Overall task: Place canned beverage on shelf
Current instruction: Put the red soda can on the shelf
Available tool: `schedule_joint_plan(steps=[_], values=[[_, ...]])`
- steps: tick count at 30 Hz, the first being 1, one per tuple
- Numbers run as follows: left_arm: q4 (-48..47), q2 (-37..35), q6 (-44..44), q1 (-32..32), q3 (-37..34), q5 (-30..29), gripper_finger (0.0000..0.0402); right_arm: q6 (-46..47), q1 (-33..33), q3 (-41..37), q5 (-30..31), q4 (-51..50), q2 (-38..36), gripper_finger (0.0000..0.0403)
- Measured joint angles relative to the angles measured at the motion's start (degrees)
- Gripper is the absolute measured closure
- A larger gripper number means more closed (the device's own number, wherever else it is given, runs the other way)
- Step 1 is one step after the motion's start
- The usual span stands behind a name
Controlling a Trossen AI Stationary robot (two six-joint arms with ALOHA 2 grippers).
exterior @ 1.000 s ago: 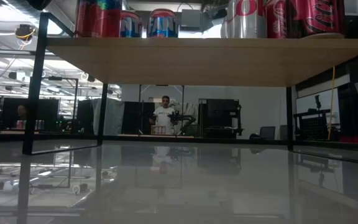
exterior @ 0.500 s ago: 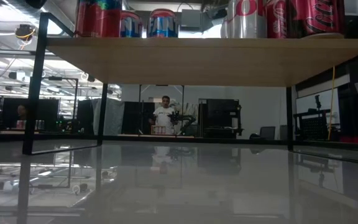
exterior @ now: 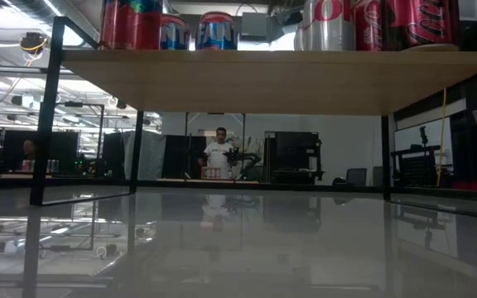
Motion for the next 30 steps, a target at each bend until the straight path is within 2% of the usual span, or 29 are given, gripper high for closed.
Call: schedule_joint_plan(steps=[6, 16, 23, 30], values=[[-0.3, 0.0, 4.6, 2.0, 6.8, -1.6, 0.0131, 0.0, 0.0, 0.0, 0.0, 0.0, 0.0, 0.0056], [-2.7, 0.0, 18.7, 7.7, 20.8, -6.9, 0.0131, 0.0, 0.0, 0.0, 0.0, 0.0, 0.0, 0.0056], [-10.5, 0.0, 27.7, 14.1, 28.8, -6.2, 0.0131, 0.0, 0.0, 0.0, 0.0, 0.0, 0.0, 0.0056], [-17.0, -0.1, 37.1, 22.6, 34.4, -2.1, 0.0131, 0.0, 0.0, 0.0, 0.0, 0.0, 0.0, 0.0056]])
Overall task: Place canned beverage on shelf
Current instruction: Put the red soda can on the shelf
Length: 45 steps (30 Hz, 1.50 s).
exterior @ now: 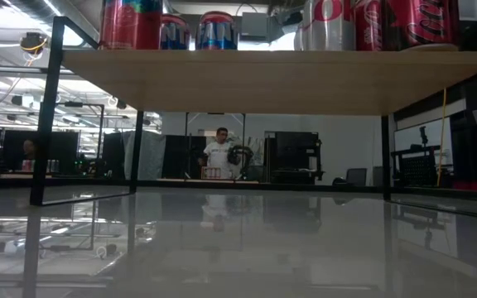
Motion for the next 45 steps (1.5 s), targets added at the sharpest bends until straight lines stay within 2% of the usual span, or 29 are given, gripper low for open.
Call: schedule_joint_plan(steps=[5, 11, 25, 45], values=[[-7.3, -0.2, 5.3, 5.1, 2.0, 1.6, 0.0131, 0.0, 0.0, 0.0, 0.0, 0.0, 0.0, 0.0056], [-15.8, -0.1, 7.9, 7.9, 2.2, 2.0, 0.0131, 0.0, 0.0, 0.0, 0.0, 0.0, 0.0, 0.0056], [-16.6, 1.6, 11.5, 9.1, 2.3, 0.7, 0.0131, 0.0, 0.0, 0.0, 0.0, 0.0, 0.0, 0.0056], [-21.3, 6.2, 17.2, 11.6, 2.3, 2.7, 0.0126, 0.0, 0.0, 0.0, 0.0, 0.0, 0.0, 0.0056]])
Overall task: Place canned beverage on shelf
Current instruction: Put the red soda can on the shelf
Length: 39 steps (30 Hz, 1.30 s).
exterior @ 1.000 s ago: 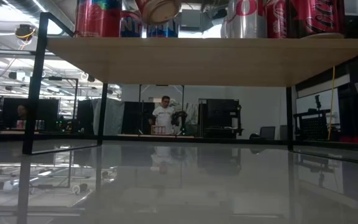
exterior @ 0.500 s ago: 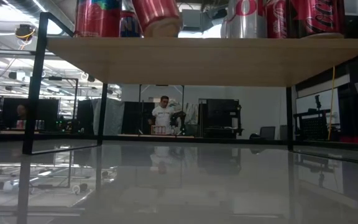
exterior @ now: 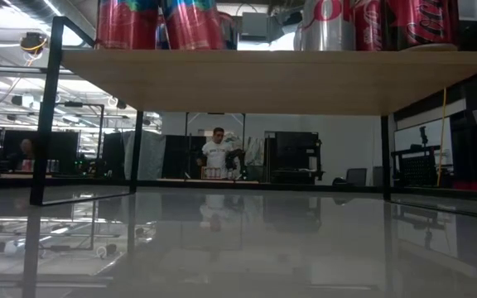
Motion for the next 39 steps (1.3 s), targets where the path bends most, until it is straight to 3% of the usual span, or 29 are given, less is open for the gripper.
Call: schedule_joint_plan(steps=[39], values=[[0.7, 0.0, -0.3, -0.2, -0.1, -1.7, 0.0098, 0.0, 0.0, 0.0, 0.0, 0.0, 0.0, 0.0056]])
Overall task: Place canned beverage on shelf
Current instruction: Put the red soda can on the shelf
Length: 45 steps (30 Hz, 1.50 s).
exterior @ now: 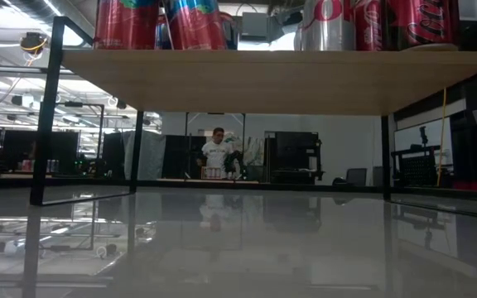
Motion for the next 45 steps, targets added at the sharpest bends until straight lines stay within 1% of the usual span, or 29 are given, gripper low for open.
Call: schedule_joint_plan(steps=[11, 22, 39, 45], values=[[0.0, 0.0, 0.0, 0.0, 0.0, 0.0, 0.0096, 0.0, 0.0, 0.0, 0.0, 0.0, 0.0, 0.0056], [1.5, -0.2, 0.0, 0.0, 0.0, -0.1, 0.0067, 0.0, 0.0, 0.0, 0.0, 0.0, 0.0, 0.0056], [2.1, -0.4, 0.0, 0.0, 0.0, 0.0, 0.0066, 0.0, 0.0, 0.0, 0.0, 0.0, 0.0, 0.0056], [4.4, -2.5, 0.1, 0.0, 0.0, 0.0, 0.0065, 0.0, 0.0, 0.0, 0.0, -0.1, 0.0, 0.0056]])
